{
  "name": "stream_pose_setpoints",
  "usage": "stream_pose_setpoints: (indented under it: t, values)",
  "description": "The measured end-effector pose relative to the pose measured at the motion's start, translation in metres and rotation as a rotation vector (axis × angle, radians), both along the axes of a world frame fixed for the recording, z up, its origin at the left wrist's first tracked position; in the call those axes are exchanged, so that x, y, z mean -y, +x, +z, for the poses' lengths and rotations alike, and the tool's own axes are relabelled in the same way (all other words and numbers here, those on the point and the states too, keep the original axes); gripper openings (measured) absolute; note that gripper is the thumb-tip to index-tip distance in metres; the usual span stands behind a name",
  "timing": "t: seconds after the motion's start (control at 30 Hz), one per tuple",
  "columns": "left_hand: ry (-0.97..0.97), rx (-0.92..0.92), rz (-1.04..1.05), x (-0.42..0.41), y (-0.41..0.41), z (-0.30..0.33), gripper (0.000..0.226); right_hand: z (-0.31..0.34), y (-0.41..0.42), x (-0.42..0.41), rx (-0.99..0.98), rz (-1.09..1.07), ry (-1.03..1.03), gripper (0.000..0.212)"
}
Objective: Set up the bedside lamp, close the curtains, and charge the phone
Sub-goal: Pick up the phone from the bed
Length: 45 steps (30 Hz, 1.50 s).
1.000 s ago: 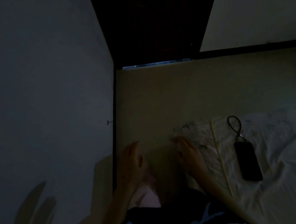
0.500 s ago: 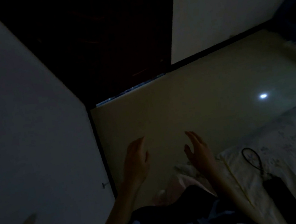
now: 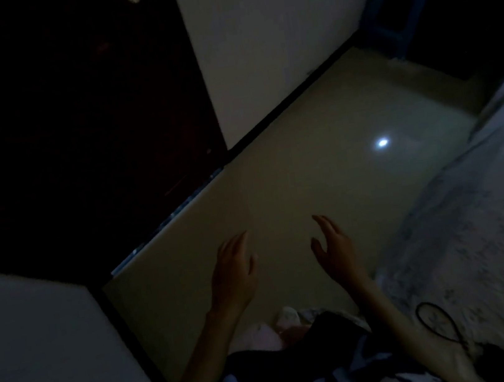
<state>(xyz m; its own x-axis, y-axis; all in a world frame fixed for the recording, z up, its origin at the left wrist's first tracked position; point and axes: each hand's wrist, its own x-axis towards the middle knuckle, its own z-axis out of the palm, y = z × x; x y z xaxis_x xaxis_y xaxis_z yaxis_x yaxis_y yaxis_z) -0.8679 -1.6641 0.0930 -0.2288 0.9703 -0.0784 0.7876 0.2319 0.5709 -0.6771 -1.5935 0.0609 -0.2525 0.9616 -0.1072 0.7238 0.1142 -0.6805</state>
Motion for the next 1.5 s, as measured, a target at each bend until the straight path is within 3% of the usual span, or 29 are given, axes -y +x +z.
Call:
stream_pose_setpoints:
  t: [0.4, 0.6, 0.93, 1.03, 1.1, 1.23, 1.5]
  values:
    - [-0.018, -0.042, -0.751, -0.207, 0.065, -0.01, 0.05, 0.003, 0.047, -0.048, 0.105, -0.734, -0.109, 0.051]
    - [0.0, -0.059, -1.171, -0.256, 0.107, -0.013, 0.062, 0.004, 0.044, -0.039, 0.01, -1.097, -0.157, 0.057]
    - [-0.047, 0.083, -1.623, -0.246, 0.228, -0.026, 0.046, -0.011, 0.082, 0.012, -0.095, -1.612, -0.252, 0.065]
    - [-0.063, 0.106, -1.736, -0.238, 0.281, -0.034, 0.043, -0.015, 0.118, 0.023, -0.13, -1.707, -0.278, 0.052]
    - [-0.078, 0.089, -1.811, -0.234, 0.316, -0.036, 0.05, -0.021, 0.145, 0.033, -0.115, -1.75, -0.282, 0.043]
    - [-0.025, 0.056, -1.923, -0.225, 0.379, -0.043, 0.05, -0.03, 0.185, 0.053, -0.094, -1.877, -0.25, 0.046]
    - [-0.156, -0.033, -2.209, -0.19, 0.487, -0.102, 0.049, -0.081, 0.248, 0.066, -0.206, -2.117, -0.409, 0.053]
